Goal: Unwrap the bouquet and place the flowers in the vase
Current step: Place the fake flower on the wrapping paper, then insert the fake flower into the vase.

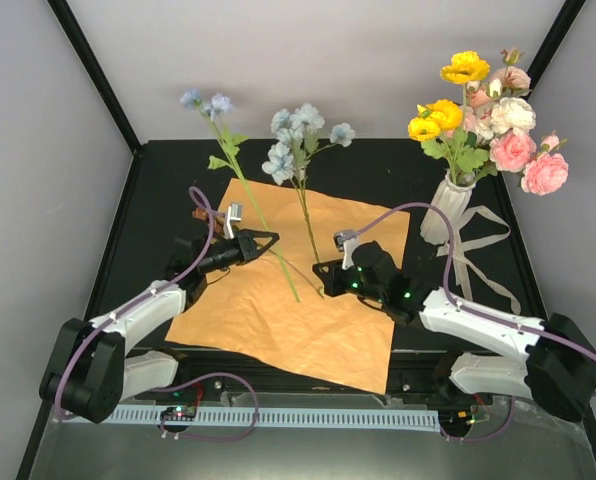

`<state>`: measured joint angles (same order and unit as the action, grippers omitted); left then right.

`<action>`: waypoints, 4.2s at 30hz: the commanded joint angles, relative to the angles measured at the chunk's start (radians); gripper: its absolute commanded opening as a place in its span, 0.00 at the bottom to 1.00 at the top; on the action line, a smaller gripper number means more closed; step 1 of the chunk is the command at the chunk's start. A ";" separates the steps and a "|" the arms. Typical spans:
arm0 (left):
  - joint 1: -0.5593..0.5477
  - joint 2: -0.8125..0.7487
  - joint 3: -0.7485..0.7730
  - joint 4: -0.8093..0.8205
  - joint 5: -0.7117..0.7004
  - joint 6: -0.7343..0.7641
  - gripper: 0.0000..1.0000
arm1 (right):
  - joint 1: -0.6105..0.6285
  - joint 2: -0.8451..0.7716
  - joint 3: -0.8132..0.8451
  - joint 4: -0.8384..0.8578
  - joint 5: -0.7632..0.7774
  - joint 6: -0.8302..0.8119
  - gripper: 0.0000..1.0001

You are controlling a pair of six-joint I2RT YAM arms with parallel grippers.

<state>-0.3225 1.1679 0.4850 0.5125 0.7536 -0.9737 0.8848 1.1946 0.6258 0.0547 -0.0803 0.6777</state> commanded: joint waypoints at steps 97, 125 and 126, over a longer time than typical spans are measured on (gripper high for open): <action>-0.076 -0.234 0.089 0.042 0.181 0.036 0.02 | 0.161 -0.168 0.130 0.052 -0.011 -0.191 0.23; -0.197 -0.407 0.271 -0.713 0.152 0.641 0.02 | 0.156 -0.047 0.565 -0.231 0.055 -0.167 0.44; -0.204 -0.408 0.271 -0.717 0.150 0.647 0.02 | 0.157 -0.037 0.578 -0.248 0.067 -0.171 0.44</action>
<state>-0.5041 0.7769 0.7105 -0.1429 0.9199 -0.4061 1.0420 1.1366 1.1454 -0.1349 -0.0540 0.5285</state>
